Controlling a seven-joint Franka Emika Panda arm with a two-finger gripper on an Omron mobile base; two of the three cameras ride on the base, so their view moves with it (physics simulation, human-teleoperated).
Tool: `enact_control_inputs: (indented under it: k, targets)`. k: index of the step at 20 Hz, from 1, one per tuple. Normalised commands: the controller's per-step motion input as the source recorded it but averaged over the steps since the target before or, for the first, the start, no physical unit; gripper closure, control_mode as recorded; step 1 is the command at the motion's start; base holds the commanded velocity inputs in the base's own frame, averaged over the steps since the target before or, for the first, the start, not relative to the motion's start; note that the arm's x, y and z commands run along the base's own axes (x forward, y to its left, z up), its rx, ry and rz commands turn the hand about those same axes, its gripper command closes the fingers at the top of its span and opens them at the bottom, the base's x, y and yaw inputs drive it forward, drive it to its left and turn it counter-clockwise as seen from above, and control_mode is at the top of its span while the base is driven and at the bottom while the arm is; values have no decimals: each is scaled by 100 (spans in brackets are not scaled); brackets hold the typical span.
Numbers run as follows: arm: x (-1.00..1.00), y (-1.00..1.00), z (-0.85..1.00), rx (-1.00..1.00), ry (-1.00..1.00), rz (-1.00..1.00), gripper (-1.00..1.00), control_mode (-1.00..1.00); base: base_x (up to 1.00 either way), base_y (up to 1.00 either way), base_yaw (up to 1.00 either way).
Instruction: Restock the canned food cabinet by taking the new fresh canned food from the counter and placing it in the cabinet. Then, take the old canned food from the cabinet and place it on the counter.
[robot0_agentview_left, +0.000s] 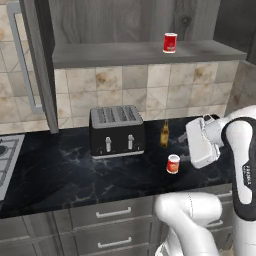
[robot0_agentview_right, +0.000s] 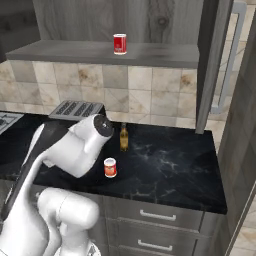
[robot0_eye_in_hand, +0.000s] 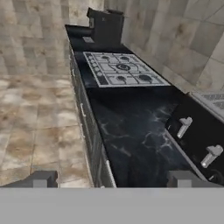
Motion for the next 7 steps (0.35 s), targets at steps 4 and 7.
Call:
enact_control_inputs:
  k: [4, 7]
  targets:
    - [-100, 77, 4, -24, -27, 15, -100, -100, 0, 0, 0]
    - [-9, 4, -2, -1, 2, 0, -100, -100, 0, 0, 0]
